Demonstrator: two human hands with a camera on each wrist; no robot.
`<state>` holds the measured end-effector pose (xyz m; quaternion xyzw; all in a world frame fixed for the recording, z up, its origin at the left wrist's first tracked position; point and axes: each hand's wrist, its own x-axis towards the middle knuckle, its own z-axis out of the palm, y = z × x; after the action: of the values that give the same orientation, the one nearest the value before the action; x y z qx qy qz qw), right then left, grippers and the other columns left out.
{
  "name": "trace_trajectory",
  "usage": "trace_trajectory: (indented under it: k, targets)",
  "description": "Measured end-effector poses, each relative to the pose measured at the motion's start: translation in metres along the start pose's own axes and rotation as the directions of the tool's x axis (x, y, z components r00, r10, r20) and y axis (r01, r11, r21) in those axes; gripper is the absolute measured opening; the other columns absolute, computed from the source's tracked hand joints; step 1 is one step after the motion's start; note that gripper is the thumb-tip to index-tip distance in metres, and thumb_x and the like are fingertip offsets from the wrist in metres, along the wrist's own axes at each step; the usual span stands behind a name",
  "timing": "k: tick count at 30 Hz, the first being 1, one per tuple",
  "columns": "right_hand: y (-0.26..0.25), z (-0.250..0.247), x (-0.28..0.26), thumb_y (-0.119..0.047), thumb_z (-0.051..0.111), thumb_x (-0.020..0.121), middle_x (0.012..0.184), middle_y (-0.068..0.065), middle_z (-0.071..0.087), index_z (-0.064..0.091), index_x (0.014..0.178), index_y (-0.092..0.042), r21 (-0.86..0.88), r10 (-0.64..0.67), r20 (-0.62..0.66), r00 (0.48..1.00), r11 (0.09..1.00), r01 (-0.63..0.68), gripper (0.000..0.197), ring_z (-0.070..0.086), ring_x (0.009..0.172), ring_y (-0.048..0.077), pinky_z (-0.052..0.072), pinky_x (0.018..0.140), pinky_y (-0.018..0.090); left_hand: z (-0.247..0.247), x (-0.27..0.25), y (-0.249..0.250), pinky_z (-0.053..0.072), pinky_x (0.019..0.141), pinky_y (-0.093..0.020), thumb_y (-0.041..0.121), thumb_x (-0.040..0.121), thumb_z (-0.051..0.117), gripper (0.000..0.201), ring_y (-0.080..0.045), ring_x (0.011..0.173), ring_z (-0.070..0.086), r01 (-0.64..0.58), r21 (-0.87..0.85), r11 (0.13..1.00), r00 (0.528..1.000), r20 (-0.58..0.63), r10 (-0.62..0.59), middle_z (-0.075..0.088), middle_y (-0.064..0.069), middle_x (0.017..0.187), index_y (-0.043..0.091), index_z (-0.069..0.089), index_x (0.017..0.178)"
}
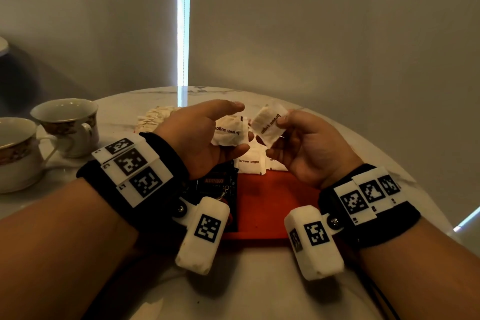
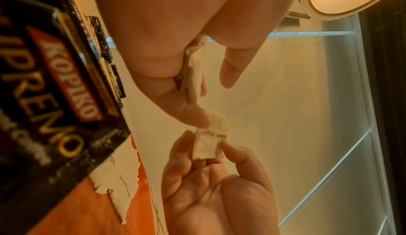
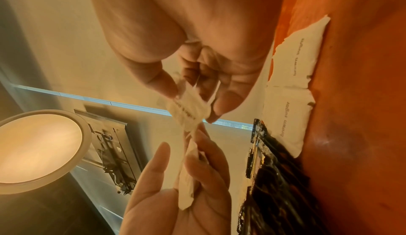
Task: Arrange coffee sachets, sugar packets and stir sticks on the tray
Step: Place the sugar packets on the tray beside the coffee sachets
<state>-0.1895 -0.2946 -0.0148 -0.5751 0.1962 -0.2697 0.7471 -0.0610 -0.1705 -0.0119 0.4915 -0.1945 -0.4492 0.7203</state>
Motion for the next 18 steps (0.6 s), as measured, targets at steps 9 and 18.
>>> trace_trajectory:
  k: [9,18]
  targets:
    - [0.0017,0.0069,-0.0046,-0.007,0.059,0.092,0.077,0.004,0.071,0.063,0.109,-0.004,-0.078,-0.046,0.065,0.997,0.996,0.051,0.018,0.066,0.061,0.01,0.049,0.056,0.026,-0.0002,-0.0035,-0.0047,0.058,0.071,-0.033,0.022,0.067,0.078,0.048,-0.023,0.081,0.07,-0.061,0.153,0.986,0.994,0.102,0.046,0.071,-0.016,0.108,0.008,0.071,0.112]
    - [0.002,0.0044,-0.0023,-0.021,0.068,0.072,0.075,0.005,0.07,0.064,0.098,-0.006,-0.076,-0.066,0.026,0.997,0.995,0.068,0.03,0.062,0.06,0.012,0.039,0.058,0.029,-0.0003,0.0003,-0.0028,0.054,0.05,-0.027,0.006,0.091,0.065,0.006,-0.023,0.072,0.069,-0.107,0.131,0.986,0.994,0.035,0.103,0.068,-0.017,0.098,0.011,0.065,0.091]
